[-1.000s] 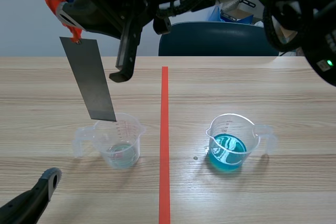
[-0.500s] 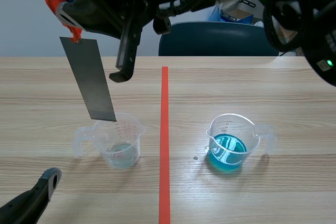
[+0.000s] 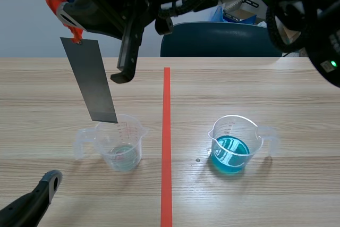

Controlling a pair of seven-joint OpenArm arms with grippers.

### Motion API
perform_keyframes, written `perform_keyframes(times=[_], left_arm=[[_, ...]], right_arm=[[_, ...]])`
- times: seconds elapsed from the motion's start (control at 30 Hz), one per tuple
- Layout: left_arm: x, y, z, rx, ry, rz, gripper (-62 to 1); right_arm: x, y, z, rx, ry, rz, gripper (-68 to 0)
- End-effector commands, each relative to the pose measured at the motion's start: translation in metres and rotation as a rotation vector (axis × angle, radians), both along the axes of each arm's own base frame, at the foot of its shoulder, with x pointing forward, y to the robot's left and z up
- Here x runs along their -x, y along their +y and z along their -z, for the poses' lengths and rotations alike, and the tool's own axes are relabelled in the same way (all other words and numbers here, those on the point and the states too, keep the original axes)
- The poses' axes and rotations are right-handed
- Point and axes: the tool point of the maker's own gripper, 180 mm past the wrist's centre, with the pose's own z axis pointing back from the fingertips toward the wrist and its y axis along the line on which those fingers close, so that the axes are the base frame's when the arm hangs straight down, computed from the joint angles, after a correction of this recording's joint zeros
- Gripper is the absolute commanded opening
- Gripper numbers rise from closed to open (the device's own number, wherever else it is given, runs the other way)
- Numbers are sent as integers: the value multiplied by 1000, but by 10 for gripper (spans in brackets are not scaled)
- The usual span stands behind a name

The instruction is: Do the redox reaction experiment

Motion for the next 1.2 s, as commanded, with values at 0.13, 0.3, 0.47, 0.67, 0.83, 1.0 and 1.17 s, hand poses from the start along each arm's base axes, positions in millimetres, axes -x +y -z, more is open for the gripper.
perform_keyframes(times=[0.13, 0.3, 0.47, 0.67, 0.83, 1.0, 1.17], left_arm=[[-5, -3, -13, 21, -46, -6, 14], [-5, -3, -13, 21, -46, -6, 14], [-5, -3, -13, 21, -46, -6, 14], [-5, -3, -13, 21, -46, -6, 14], [-5, -3, -13, 21, -46, -6, 14], [-5, -3, -13, 21, -46, -6, 14], [-5, -3, -13, 21, -46, -6, 14]], right_arm=[[1, 2, -12, -18, -30, -19, -667], [1, 2, -12, -18, -30, -19, -667], [1, 2, -12, -18, -30, -19, -667], [1, 2, -12, -18, -30, -18, -667], [-1, 2, -10, -24, -18, -17, -667], [-10, 0, -2, -20, -2, 2, -667], [-17, -1, 6, -12, 18, 18, -667]])
